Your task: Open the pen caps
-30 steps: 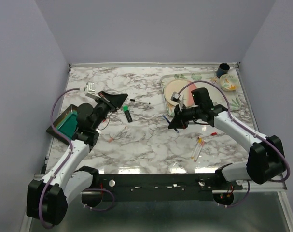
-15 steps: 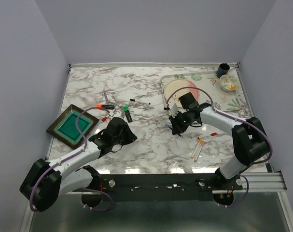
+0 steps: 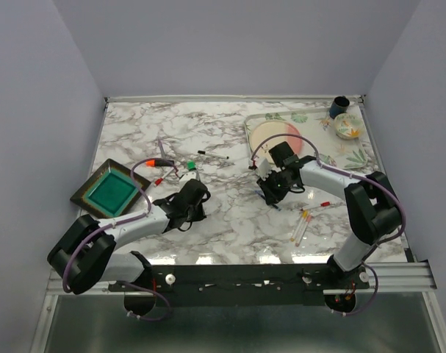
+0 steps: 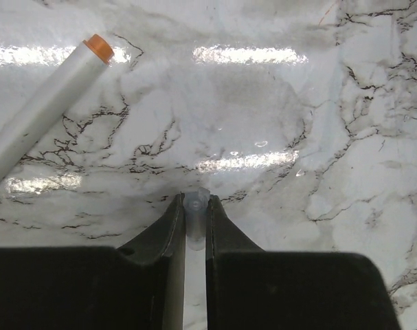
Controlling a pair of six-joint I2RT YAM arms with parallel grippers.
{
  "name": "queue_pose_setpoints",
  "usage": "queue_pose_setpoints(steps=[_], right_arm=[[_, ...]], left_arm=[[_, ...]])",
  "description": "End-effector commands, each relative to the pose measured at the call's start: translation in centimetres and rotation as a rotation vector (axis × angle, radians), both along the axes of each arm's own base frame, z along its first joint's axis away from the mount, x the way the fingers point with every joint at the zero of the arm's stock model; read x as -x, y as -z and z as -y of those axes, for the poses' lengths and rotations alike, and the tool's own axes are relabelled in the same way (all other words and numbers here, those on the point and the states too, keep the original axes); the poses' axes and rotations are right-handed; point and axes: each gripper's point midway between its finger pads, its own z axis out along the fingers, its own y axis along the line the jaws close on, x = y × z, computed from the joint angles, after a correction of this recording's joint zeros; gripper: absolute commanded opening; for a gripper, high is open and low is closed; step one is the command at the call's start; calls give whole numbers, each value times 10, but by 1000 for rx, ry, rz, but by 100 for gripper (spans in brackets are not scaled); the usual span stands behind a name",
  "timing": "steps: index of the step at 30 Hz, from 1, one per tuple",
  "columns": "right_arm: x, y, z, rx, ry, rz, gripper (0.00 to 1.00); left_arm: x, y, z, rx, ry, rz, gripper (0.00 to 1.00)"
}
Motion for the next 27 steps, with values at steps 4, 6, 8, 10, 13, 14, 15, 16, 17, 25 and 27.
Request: queue_pose_setpoints(steps=[4,6,8,10,13,14,15,16,17,25,27], right_arm=[[-5,2,3,45,-8,6,36],[-4,1,2,42,-10,5,38],[-4,-2,1,35,-20,5,42],[-5,-7,0,25,-24,17,43],[-6,-18,-3,1,-49,43,43],[-4,-23,-4,-10,-65,50,43],[-5,-29,-5,-21,-78,66,43],[-4,-33,-6,-29,-89,71,44],[-1,-36,-7,-40,-112,73,45],[5,-69,-2,-104,-206,171,68],[-1,-72,9,-102,-197,193,71]], left_arm=[[0,8,-19,-121,-15,6,26],[1,7,-19,-120,-12,8,29],[0,4,-17,-111,-6,15,34],[0,1,-15,-100,5,19,40],[0,-4,-14,-87,14,32,45],[0,-6,-14,-85,14,35,46],[0,-7,-13,-85,18,38,47],[0,-10,-13,-78,17,44,48],[0,-12,-14,-78,18,49,49],[-1,-49,-10,5,48,152,69],[-1,-58,-9,27,59,183,72]])
